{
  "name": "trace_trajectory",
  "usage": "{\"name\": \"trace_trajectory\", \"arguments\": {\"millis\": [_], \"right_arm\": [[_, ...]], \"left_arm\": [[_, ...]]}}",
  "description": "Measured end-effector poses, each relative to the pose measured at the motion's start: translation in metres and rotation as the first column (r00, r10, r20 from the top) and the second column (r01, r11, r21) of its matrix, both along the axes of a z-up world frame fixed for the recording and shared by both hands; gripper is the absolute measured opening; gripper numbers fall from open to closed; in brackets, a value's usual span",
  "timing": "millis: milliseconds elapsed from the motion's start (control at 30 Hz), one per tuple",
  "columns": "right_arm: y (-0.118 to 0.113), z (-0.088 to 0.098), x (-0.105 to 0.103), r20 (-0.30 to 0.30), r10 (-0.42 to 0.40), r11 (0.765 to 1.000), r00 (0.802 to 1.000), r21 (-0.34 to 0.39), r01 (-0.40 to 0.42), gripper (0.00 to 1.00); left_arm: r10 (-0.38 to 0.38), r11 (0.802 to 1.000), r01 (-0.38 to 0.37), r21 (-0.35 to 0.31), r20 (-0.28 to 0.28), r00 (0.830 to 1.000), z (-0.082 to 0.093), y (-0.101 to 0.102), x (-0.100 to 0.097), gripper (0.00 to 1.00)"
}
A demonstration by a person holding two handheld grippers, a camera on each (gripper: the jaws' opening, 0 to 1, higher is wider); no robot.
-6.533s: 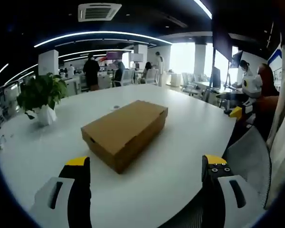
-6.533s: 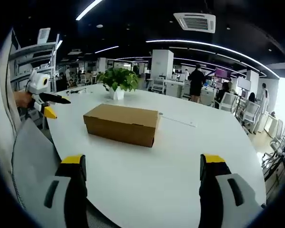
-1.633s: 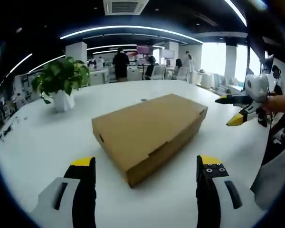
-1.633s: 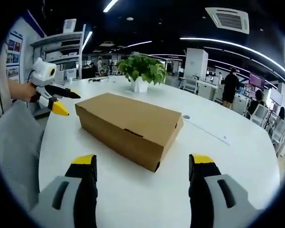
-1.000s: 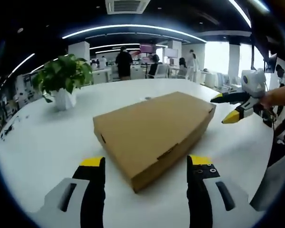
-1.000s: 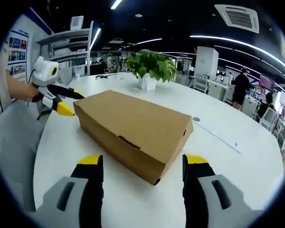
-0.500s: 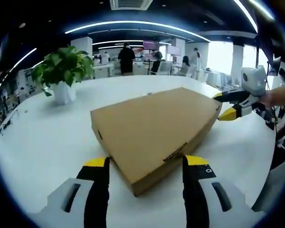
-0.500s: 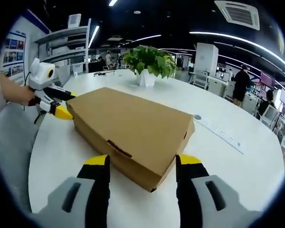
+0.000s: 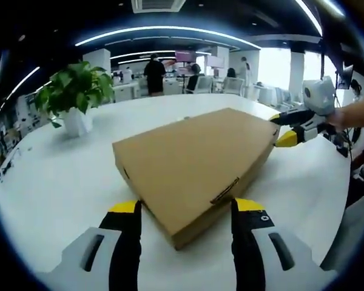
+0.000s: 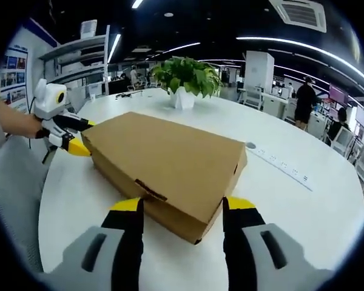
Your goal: Operate the shoe box by opening the lid, removing the specified soft item, and placing it in the target area until the item is outside and the box remains undamaged.
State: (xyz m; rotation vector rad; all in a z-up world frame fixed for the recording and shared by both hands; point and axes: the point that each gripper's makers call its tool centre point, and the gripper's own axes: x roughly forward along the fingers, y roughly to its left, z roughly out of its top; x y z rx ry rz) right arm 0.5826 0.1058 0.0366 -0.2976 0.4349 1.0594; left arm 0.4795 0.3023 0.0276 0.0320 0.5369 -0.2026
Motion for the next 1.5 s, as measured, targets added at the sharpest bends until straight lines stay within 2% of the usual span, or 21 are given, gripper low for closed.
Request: {"name": "trace_trajectory", "arguments": {"millis": [400,867,1500], "right_arm": [[0.002,0.001,-0.006,-0.009,-0.026,0.999,1.000,0.029,0.026,0.48],[0.005,0.001,-0.026,0.002,-0.027,1.000,1.000,0.001,0.027,0.43],[0.010,0.001,-0.063,0.006,0.004,1.000,1.000,-0.025,-0.004,0.36]], "left_arm": [[-0.031,1.000,0.031,0.001,-0.009,0.999,-0.001,0.005,-0.001,0.58],[-0.083,0.997,0.083,0.002,-0.028,0.996,-0.002,0.018,-0.006,0.57],[-0.196,0.980,0.198,0.013,-0.102,0.975,-0.001,0.038,-0.019,0.57]]}}
